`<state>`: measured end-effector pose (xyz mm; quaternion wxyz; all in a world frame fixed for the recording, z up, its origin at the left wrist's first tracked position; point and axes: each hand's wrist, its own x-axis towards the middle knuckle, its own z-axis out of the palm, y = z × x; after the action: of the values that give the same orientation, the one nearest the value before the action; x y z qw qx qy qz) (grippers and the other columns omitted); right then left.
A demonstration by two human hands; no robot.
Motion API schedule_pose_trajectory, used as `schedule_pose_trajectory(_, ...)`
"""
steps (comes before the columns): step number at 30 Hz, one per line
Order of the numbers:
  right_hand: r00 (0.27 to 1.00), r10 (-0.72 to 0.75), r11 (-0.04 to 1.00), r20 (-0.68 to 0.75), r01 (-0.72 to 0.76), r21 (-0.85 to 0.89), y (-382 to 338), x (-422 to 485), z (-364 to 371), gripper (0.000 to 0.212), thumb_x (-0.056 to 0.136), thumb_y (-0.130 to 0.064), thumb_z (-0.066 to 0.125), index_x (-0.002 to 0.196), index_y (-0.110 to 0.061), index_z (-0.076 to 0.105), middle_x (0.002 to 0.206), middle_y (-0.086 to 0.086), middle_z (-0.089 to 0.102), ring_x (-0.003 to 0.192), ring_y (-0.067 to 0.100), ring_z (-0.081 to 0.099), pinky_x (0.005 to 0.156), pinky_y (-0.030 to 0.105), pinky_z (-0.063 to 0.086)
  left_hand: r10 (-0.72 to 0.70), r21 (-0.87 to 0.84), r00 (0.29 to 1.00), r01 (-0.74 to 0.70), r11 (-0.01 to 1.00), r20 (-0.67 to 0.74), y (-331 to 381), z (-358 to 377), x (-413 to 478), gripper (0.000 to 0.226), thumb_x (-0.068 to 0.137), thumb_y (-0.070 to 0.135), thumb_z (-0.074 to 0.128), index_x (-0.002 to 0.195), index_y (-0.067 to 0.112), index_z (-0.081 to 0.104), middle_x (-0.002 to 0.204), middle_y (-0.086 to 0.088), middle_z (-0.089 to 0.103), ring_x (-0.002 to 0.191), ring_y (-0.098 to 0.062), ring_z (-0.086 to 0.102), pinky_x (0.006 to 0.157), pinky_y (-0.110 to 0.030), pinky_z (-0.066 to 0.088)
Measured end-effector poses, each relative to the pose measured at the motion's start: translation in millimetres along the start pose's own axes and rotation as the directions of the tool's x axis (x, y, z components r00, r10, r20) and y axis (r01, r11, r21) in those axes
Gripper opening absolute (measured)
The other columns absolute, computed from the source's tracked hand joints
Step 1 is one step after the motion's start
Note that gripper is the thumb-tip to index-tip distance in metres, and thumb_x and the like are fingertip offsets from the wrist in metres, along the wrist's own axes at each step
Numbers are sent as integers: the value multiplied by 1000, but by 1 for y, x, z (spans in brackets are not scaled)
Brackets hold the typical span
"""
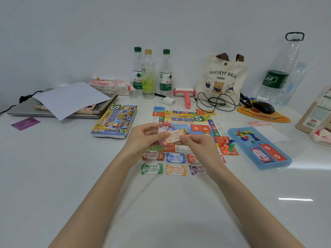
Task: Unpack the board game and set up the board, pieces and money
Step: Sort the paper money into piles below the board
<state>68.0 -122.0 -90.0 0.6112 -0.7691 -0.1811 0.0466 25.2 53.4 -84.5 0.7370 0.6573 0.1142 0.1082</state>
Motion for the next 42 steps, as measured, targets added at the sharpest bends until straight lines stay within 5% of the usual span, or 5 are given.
schedule_pose_trajectory(6, 998, 49, 991, -29, -45, 123, 1, -3, 0, 16, 91, -21, 64, 97, -11, 76, 78, -22, 67, 65, -22, 58, 53, -3, 39, -1, -44, 1000, 1, 999, 7, 2, -2, -1, 49, 66, 12, 81, 112, 5, 66, 99, -11, 74, 85, -21, 72, 70, -25, 60)
schedule_pose_trajectory(13, 999, 34, 998, -27, -32, 47, 3, -5, 4, 5, 87, -27, 69, 87, -26, 75, 78, -23, 69, 71, -15, 61, 55, 5, 46, 1, -55, 1000, -2, 999, -8, 4, -1, -3, 39, 73, 5, 78, 111, 5, 66, 95, -10, 75, 75, -14, 72, 58, -18, 53)
schedule_pose_trajectory(22, 994, -33, 999, -100, 34, 12, 1, -3, -3, 5, 79, -22, 78, 80, -20, 74, 80, -6, 74, 78, 8, 70, 75, 21, 54, 44, 91, 999, -42, 995, -24, 3, -1, -2, 42, 68, 11, 83, 107, 12, 69, 94, -8, 73, 78, -16, 73, 62, -19, 55)
schedule_pose_trajectory(33, 996, 85, 996, 0, -85, 34, 0, -6, -24, 5, 79, -19, 78, 83, -19, 75, 80, -7, 75, 78, 3, 70, 66, 9, 48, 34, -81, 991, -45, 996, -127, -1, -14, 5, 36, 75, 6, 77, 109, 7, 67, 99, -11, 74, 84, -20, 72, 75, -28, 60)
schedule_pose_trajectory(42, 964, 183, 924, 193, -102, -370, 7, -13, -23, 8, 76, -29, 80, 77, -21, 79, 77, -4, 74, 69, 4, 63, 60, 15, 47, -2, -123, 984, -21, 992, -180, -4, -16, 7, 37, 75, 5, 77, 110, 7, 65, 103, -13, 72, 87, -22, 71, 70, -25, 60)
